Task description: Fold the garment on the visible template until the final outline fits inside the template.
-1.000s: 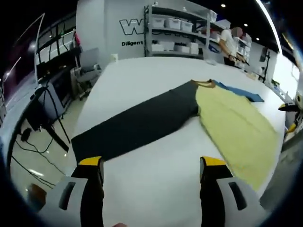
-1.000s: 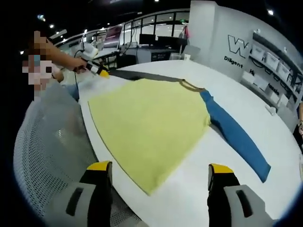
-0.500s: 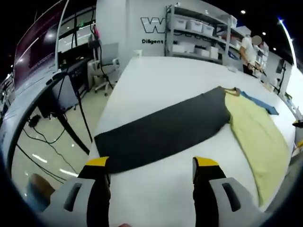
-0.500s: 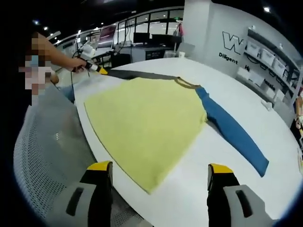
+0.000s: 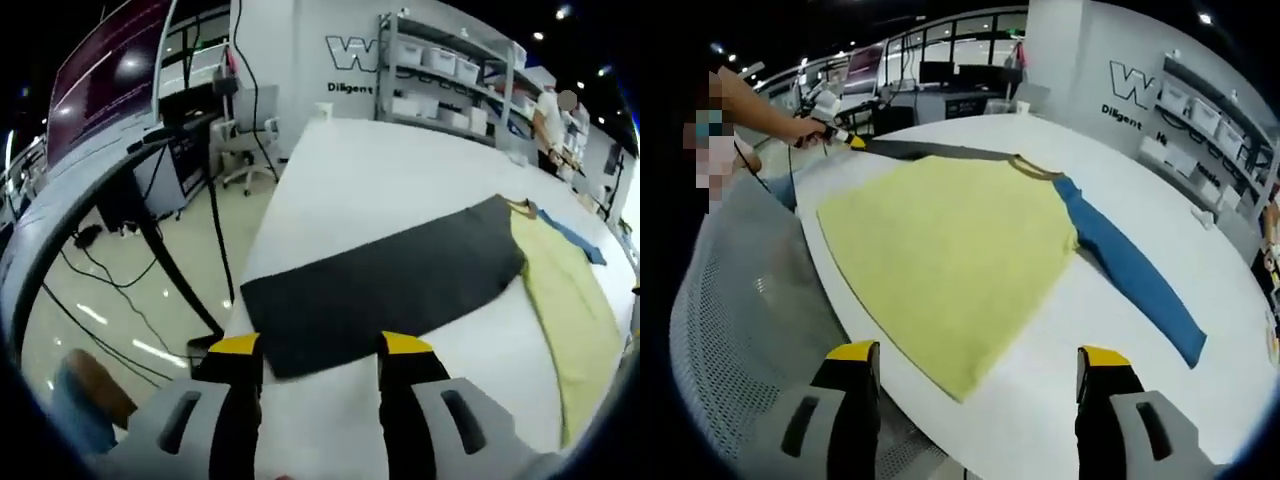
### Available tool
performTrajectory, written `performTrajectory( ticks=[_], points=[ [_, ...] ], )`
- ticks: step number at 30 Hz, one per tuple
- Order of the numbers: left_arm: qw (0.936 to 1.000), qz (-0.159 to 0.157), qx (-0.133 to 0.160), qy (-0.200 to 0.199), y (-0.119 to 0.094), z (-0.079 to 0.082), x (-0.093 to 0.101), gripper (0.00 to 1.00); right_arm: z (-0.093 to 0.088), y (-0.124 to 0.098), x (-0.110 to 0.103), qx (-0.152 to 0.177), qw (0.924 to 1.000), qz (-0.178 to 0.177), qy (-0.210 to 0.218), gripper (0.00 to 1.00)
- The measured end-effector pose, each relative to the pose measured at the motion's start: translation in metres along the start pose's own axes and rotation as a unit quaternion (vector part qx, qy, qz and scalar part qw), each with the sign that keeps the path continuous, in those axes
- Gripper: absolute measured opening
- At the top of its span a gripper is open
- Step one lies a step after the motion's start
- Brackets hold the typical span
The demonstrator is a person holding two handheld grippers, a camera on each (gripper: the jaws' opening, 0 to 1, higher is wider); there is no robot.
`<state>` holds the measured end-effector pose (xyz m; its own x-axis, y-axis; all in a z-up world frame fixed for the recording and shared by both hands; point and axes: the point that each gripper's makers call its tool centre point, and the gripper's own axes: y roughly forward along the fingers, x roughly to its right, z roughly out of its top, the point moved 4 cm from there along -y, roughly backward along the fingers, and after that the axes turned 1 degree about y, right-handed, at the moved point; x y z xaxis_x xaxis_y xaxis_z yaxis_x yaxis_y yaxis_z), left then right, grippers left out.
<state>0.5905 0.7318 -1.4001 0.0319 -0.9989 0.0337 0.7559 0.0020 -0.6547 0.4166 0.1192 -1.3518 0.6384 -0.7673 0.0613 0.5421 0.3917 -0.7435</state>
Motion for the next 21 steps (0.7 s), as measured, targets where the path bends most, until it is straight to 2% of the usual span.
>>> performTrajectory(
  ticks=[9, 13, 17, 21],
  points=[
    [0.9999, 0.0, -0.01, -0.005, -0.0054, -0.0052, 0.0, 0.3, 0.0007, -0.0037, 0.0029, -0.001, 0.9999, -0.009, 0.005, 0.77],
    [0.9988, 0.001, -0.012, 0.048, -0.0036, -0.0056, 0.0044, 0.25, -0.0004, -0.0029, -0.0002, -0.004, 0.9999, -0.008, 0.006, 0.77],
    [0.9988, -0.003, -0.008, 0.047, -0.0044, -0.004, 0.0056, 0.2, -0.0016, -0.0028, -0.0019, -0.011, 0.9999, -0.008, 0.001, 0.76],
    [0.9974, -0.011, -0.016, 0.069, -0.0033, -0.0022, 0.0065, 0.06, -0.0031, -0.0044, -0.0021, -0.015, 0.9999, -0.008, -0.001, 0.75]
  ],
)
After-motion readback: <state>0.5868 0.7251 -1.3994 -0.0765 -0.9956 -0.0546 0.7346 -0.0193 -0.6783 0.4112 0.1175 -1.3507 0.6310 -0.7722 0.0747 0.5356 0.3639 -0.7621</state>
